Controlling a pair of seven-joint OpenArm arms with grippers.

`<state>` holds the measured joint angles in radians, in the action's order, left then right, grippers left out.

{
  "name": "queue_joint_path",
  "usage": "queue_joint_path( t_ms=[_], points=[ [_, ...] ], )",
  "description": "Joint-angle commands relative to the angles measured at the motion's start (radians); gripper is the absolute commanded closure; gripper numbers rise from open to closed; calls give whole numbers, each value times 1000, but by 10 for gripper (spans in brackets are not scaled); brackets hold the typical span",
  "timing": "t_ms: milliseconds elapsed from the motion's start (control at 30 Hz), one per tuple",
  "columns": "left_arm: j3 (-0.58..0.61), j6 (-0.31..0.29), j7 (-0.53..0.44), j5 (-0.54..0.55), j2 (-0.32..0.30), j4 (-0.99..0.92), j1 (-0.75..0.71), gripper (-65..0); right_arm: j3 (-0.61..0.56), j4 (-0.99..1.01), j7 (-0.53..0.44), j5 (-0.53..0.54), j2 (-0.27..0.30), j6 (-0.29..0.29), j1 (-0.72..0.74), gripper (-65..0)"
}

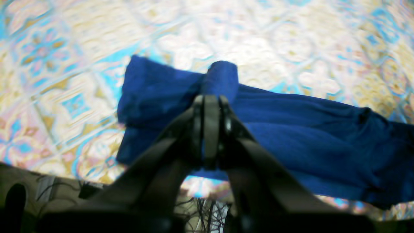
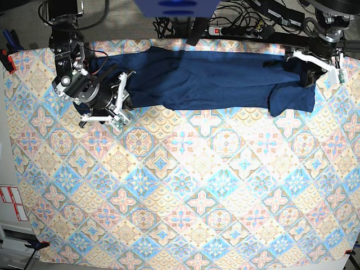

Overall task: Fold the T-shirt properly
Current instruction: 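Grasp the shirt end with the left gripper and tuck the sleeve cuff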

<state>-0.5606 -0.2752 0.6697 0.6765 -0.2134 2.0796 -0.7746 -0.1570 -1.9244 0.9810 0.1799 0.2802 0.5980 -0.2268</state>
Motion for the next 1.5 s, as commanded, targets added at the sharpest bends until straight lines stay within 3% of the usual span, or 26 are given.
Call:
queue_joint_path(
  t_ms=[0,167,267,367,500,667,933,1167,1467],
  points=[
    [-20,-8,-20,18,-7,17,-21,0,3,-14,-17,7,6,0,11,-173],
    [-28,-6,-14,9,-8,-30,-15,-14,3,-14,-17,7,6,0,11,-173],
    [-25,-5,8,7,-8,-52,22,-106,1,-14,-17,7,6,0,11,-173],
    [-28,-5,118,9,-8,-109,99,-204,1,-14,-17,7,4,0,11,-173],
    [-74,-5,209,12,-8,-219,180,-268,1,-16,-17,7,4,0,5,-173],
    [-135,-6,209,10,-19,-336,220,-278,1,-16,-18,7,6,0,5,-173],
    [-126,-8,273,9,-176,-520,337,-279,1,-14,-18,7,6,0,11,-173],
    [96,-8,324,10,-324,-572,419,-279,1,-14,-18,7,4,0,13,-173],
    [198,-8,325,9,-346,-626,444,-279,3,-16,-18,7,4,0,13,-173]
  ],
)
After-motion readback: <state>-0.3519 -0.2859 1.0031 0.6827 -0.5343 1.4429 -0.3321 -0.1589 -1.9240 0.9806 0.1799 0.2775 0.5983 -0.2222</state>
